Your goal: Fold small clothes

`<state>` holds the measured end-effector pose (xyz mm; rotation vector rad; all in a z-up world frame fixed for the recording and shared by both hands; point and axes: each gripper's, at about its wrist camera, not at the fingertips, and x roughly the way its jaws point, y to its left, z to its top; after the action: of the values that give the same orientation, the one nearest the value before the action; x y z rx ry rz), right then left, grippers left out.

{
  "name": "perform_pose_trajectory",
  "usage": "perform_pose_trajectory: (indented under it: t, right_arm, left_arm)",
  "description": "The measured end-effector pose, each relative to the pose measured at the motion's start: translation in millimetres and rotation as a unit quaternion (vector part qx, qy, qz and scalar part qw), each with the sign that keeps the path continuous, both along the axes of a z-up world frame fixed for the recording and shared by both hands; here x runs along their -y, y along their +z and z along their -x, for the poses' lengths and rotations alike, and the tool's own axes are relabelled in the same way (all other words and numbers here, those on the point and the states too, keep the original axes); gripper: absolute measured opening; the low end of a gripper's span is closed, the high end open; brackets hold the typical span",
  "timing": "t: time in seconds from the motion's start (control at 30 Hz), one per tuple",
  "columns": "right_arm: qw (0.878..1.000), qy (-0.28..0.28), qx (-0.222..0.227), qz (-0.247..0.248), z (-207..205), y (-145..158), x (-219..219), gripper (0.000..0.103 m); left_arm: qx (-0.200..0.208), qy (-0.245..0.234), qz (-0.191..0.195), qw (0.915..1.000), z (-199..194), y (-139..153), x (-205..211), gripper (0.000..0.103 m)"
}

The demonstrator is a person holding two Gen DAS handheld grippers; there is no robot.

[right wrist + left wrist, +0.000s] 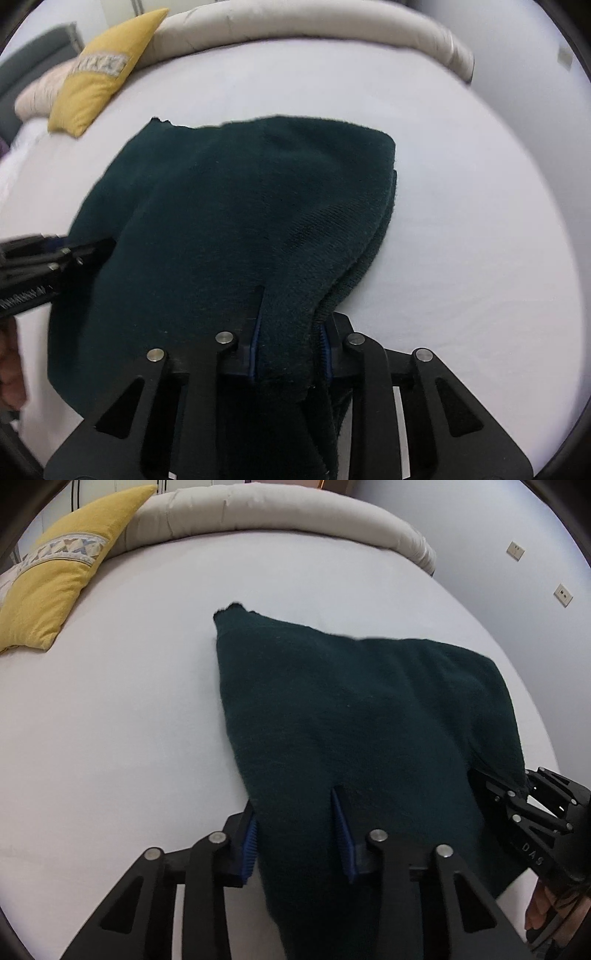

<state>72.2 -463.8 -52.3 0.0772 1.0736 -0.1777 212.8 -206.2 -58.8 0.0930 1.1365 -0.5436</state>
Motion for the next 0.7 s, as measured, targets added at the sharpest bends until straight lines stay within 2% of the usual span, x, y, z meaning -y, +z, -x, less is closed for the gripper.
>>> perform_pose_trajectory:
  t: [0.1,0.27,0.43,0.57,0.7]
  right_arm:
    - [0.999,0.013,0.022,0.027,7,21,-18,0.02]
    - [0.997,0.054,0.057,0.024,28,64,-62,0.02]
    - [0.992,0.093,0.08,-0.021,54,94,-111,0.02]
    - [0.987,0.123,0.086,-0.064,75,103,-149,0.02]
    - [0.982,0.144,0.077,-0.097,84,89,-184,0.02]
  left_arm:
    - [0.004,0.003,0.013,0.9999,11,15,-18,0.035]
    - [0.035,0.011,0.028,0.9989,36,52,-66,0.034]
    - [0.06,0.015,0.024,0.9978,72,81,-137,0.034]
    - [0.064,0.026,0.025,0.9973,91,83,-180,0.034]
    - [0.058,0.042,0.027,0.997,110,70,-222,0.034]
